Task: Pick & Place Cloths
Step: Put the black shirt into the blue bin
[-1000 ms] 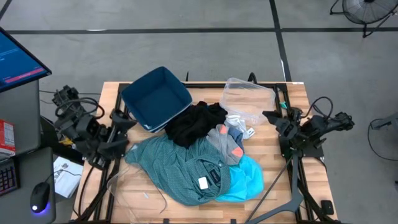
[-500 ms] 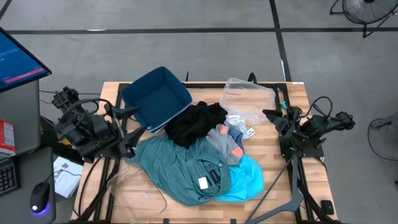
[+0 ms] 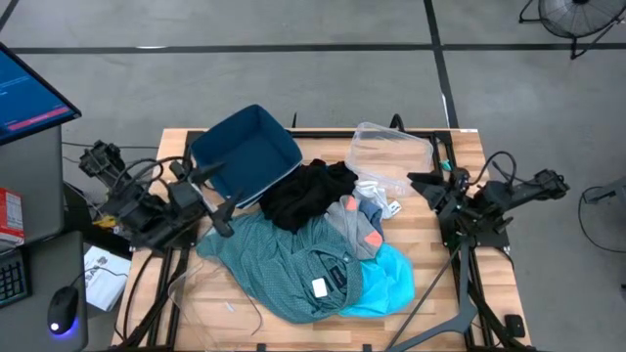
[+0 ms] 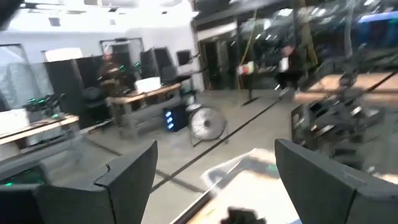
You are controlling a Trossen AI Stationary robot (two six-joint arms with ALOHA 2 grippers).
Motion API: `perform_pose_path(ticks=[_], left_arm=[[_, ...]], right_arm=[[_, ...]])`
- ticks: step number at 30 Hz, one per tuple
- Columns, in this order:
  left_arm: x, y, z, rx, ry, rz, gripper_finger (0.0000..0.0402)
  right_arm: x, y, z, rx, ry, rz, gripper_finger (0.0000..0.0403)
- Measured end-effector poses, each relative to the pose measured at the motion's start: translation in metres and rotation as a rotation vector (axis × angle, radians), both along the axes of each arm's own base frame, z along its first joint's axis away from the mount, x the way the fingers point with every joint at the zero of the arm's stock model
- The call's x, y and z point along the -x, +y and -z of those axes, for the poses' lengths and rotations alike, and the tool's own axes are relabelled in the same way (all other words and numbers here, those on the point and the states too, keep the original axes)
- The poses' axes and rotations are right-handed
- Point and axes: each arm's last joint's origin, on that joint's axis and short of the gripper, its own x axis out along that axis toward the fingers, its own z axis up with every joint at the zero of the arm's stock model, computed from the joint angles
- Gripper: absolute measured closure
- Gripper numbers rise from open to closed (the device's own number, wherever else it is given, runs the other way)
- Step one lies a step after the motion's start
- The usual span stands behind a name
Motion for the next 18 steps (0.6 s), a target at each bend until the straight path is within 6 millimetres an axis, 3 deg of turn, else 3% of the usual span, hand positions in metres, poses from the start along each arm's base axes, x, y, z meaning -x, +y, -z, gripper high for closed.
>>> perform_pose_path(ticks=[7, 14, 18], left_arm=[[0.010, 0.002, -0.016, -0.005, -0.318, 0.424, 0.0095], [0.013, 0.012, -0.026, 0.089, -0.564, 1.043, 0.0095], [0.005, 0.025, -0.032, 0.180, -0.583, 1.112, 0.0095]], right_arm=[[-0.008, 0.003, -0.015, 0.011, 0.026, -0.002, 0.0092], [-0.014, 0.007, -0.051, 0.088, 0.011, -0.031, 0.0092], [-0.018, 0.008, -0.077, 0.164, 0.010, -0.005, 0.0092]])
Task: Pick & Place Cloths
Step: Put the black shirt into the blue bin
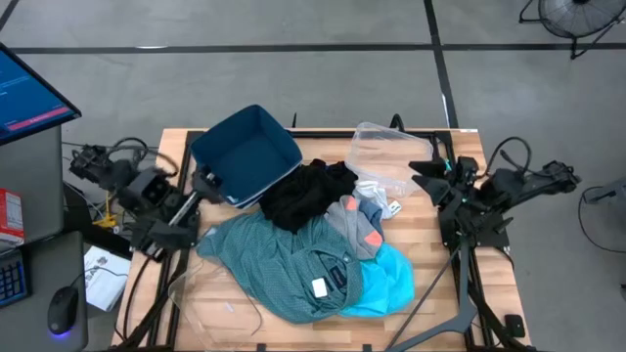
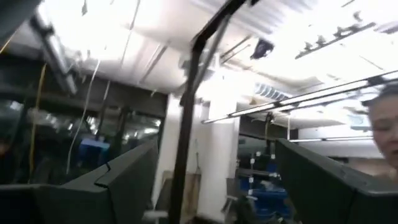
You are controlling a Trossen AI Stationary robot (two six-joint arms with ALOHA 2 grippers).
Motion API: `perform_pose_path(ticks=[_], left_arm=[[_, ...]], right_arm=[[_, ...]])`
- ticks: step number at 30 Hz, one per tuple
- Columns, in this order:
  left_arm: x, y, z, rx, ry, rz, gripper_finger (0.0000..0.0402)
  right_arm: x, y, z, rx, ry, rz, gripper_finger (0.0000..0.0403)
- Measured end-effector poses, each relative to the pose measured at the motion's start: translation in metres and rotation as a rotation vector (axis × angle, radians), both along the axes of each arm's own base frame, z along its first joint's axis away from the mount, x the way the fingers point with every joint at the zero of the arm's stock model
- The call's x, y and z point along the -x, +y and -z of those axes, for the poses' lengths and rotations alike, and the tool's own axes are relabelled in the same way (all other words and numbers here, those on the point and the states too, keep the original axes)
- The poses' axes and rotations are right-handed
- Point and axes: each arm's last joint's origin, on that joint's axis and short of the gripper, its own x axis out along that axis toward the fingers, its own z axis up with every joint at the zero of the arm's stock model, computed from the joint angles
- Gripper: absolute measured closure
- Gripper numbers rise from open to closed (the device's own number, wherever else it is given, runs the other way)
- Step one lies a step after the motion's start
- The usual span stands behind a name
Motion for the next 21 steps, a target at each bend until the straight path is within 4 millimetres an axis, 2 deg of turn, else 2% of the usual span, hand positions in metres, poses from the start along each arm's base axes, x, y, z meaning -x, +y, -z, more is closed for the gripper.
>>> perform_pose_path(ticks=[4, 8, 15, 21], left_arm=[[-0.023, 0.016, 0.013, -0.009, 0.200, -0.085, 0.0095], [-0.050, 0.035, 0.038, -0.051, 0.411, -0.223, 0.0095], [-0.096, 0.066, 0.090, -0.171, 0.773, -0.400, 0.0095], [-0.141, 0.069, 0.142, -0.311, 0.961, -0.437, 0.0095]], right_arm=[[-0.006, 0.002, -0.019, 0.095, 0.020, 0.032, 0.0092], [-0.011, 0.005, -0.024, 0.146, 0.045, 0.048, 0.0092], [-0.027, 0.010, -0.016, 0.155, 0.121, 0.047, 0.0092], [-0.039, 0.015, -0.008, 0.147, 0.167, 0.039, 0.0092]])
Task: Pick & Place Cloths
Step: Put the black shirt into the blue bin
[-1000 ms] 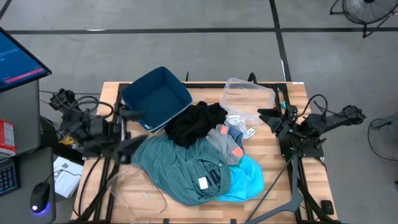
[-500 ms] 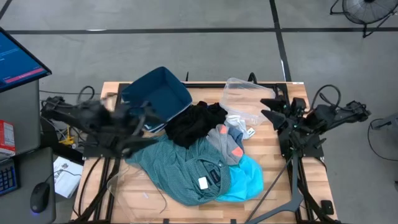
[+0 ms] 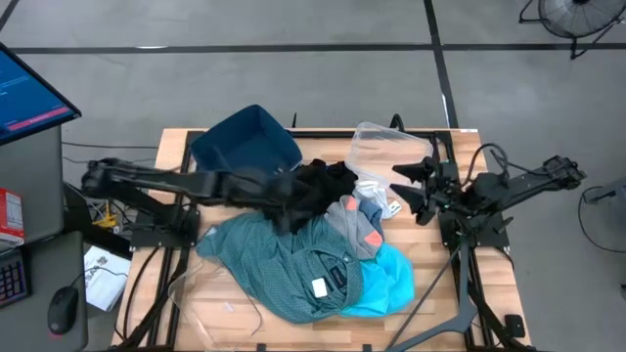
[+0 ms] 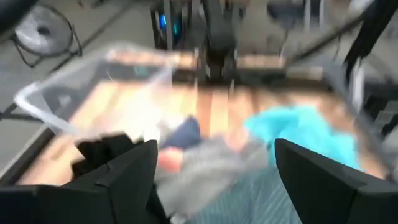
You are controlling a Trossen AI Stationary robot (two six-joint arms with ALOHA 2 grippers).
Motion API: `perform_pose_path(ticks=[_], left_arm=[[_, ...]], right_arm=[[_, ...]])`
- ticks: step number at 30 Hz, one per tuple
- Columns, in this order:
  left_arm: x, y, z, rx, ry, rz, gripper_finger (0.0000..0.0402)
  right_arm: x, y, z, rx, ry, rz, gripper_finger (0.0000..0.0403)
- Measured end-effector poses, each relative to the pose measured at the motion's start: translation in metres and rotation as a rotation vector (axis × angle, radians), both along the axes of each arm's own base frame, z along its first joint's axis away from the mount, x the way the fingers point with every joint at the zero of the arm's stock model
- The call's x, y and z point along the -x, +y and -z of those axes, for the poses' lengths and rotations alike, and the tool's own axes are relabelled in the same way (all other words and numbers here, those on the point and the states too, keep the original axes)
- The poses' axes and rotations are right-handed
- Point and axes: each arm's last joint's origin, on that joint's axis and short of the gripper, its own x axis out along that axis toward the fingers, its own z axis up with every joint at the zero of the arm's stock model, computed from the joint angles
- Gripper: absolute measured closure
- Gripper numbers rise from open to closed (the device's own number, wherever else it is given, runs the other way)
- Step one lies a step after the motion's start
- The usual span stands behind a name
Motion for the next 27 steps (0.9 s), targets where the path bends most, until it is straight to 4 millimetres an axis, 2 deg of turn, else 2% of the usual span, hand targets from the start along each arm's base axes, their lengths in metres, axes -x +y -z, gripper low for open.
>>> perform_pose_path(ticks=[3, 8, 15, 22, 25, 27], left_arm=[[-0.018, -0.001, 0.027, -0.042, 0.094, -0.049, 0.0095], [-0.036, 0.003, 0.062, -0.148, 0.202, -0.220, 0.0095], [-0.046, 0.003, 0.092, -0.185, 0.303, -0.266, 0.0095], [-0.048, 0.008, 0.121, -0.114, 0.422, -0.339, 0.0095], [-0.046, 0.009, 0.125, -0.058, 0.448, -0.379, 0.0111], [-0.043, 0.011, 0.126, -0.036, 0.466, -0.400, 0.0139]], right_arm=[[-0.005, 0.002, 0.003, -0.022, 0.011, -0.007, 0.0092], [-0.011, 0.005, 0.008, -0.072, 0.023, -0.019, 0.0092], [-0.018, 0.007, 0.013, -0.075, 0.047, -0.023, 0.0092], [-0.021, 0.008, 0.015, -0.104, 0.050, -0.029, 0.0092], [-0.021, 0.008, 0.015, -0.107, 0.049, -0.029, 0.0092], [-0.021, 0.008, 0.015, -0.107, 0.049, -0.030, 0.0092]])
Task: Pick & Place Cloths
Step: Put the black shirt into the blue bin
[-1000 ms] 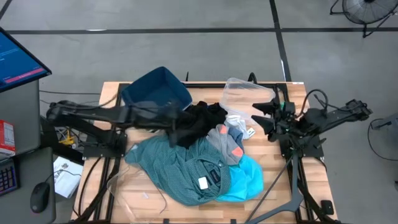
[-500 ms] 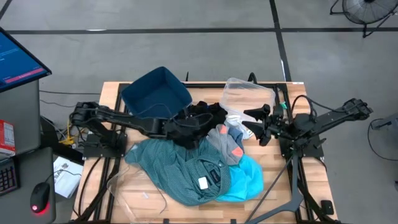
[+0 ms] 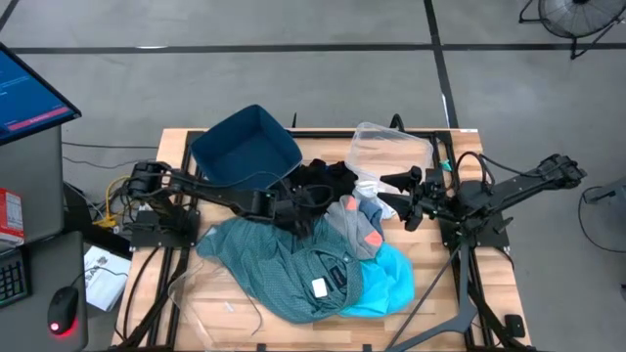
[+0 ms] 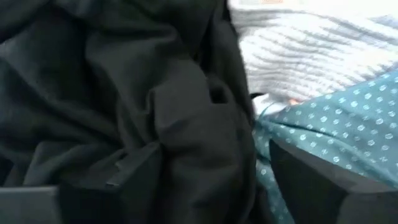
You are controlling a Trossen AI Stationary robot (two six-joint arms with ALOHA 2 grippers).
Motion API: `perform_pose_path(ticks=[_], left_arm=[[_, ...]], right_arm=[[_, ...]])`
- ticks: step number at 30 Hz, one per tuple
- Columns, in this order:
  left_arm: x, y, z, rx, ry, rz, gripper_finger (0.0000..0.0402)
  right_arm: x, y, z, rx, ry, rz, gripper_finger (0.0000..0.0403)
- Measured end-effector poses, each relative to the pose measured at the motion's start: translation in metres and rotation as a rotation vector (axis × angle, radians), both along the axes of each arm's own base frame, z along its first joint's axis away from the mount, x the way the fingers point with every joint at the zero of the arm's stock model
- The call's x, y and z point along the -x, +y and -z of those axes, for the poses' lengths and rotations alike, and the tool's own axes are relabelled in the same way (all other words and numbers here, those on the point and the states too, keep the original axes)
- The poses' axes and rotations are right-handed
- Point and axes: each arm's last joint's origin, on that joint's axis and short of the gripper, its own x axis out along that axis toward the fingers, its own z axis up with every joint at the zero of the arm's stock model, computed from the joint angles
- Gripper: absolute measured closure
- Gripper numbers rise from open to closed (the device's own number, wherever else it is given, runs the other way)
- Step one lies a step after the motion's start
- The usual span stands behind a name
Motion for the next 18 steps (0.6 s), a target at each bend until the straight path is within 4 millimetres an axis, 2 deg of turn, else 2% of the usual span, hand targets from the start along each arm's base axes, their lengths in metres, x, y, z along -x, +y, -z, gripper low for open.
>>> perform_pose_path(ticks=[3, 8, 9, 14, 16, 18], left_arm=[[0.005, 0.001, -0.003, 0.016, 0.018, -0.023, 0.0208], [0.006, 0.000, -0.005, 0.030, 0.008, -0.026, 0.0367], [0.006, 0.000, -0.005, 0.043, 0.006, -0.020, 0.0382], [0.006, -0.003, -0.007, 0.121, -0.011, -0.003, 0.0398], [0.008, -0.006, -0.019, 0.146, -0.049, 0.010, 0.0399], [0.011, -0.010, -0.042, 0.154, -0.131, 0.028, 0.0400]], right_arm=[[0.000, 0.000, 0.000, 0.000, 0.000, 0.000, 0.0092], [0.000, 0.000, 0.000, 0.000, 0.000, 0.000, 0.0092], [0.000, 0.000, 0.000, 0.000, 0.000, 0.000, 0.0092], [0.000, 0.000, 0.000, 0.000, 0.000, 0.000, 0.0092], [0.000, 0.000, 0.000, 0.000, 0.000, 0.000, 0.0092], [0.000, 0.000, 0.000, 0.000, 0.000, 0.001, 0.0092]])
